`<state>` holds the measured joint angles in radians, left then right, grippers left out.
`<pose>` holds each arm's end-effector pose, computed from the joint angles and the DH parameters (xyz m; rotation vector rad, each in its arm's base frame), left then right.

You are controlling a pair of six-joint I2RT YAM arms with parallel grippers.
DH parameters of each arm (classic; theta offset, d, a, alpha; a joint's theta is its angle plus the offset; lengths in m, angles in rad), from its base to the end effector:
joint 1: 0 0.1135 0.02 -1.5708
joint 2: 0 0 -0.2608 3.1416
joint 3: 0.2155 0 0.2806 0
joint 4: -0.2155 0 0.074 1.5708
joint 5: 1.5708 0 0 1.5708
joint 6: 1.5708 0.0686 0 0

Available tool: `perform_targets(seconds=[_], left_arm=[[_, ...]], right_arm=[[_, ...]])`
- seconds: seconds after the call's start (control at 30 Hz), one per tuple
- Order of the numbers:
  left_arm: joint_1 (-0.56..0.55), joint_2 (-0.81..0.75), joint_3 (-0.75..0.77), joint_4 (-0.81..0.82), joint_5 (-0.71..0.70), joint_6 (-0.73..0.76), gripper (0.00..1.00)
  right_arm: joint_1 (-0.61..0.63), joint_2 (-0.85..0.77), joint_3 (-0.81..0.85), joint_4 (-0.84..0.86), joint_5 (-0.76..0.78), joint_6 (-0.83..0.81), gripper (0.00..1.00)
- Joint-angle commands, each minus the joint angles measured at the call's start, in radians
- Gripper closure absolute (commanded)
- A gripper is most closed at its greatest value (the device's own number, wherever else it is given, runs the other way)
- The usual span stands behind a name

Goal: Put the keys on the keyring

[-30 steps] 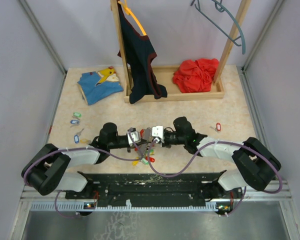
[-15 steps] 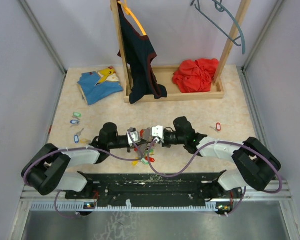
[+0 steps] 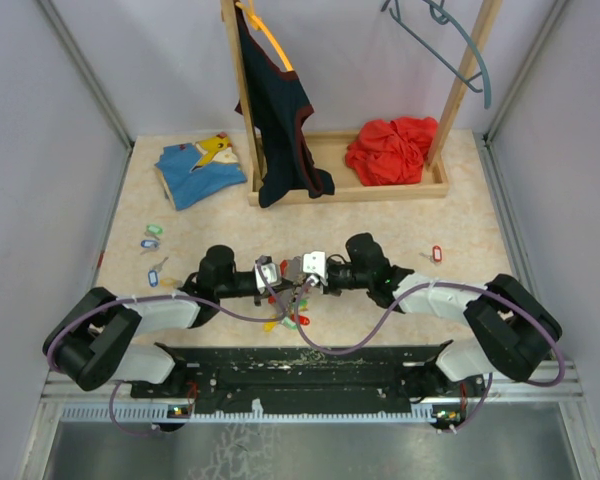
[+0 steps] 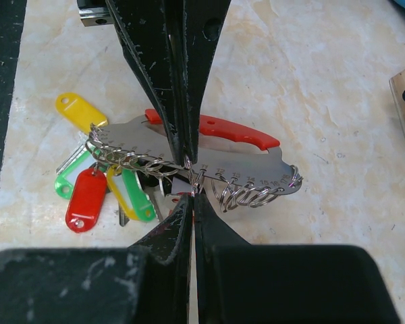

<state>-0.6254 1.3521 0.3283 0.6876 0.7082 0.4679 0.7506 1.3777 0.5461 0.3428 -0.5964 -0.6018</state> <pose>0.1979 -0.1979 0.1236 1.3649 1.3169 -0.7786 0.2036 0.2426 0.1459 -1.5443 1.3327 0.7044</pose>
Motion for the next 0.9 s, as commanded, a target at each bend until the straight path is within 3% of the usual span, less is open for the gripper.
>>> perform_targets(seconds=[0.0,0.87], left_arm=[[0.003,0.000,0.031,0.018,0.051,0.005,1.00],[0.003,-0.035,0.011,0.051,0.044,-0.019,1.00]], right_arm=[[0.015,0.009,0.064,0.023,-0.036,0.004,1.00],[0.028,0.083,0.176,-0.186,-0.102,-0.040,1.00]])
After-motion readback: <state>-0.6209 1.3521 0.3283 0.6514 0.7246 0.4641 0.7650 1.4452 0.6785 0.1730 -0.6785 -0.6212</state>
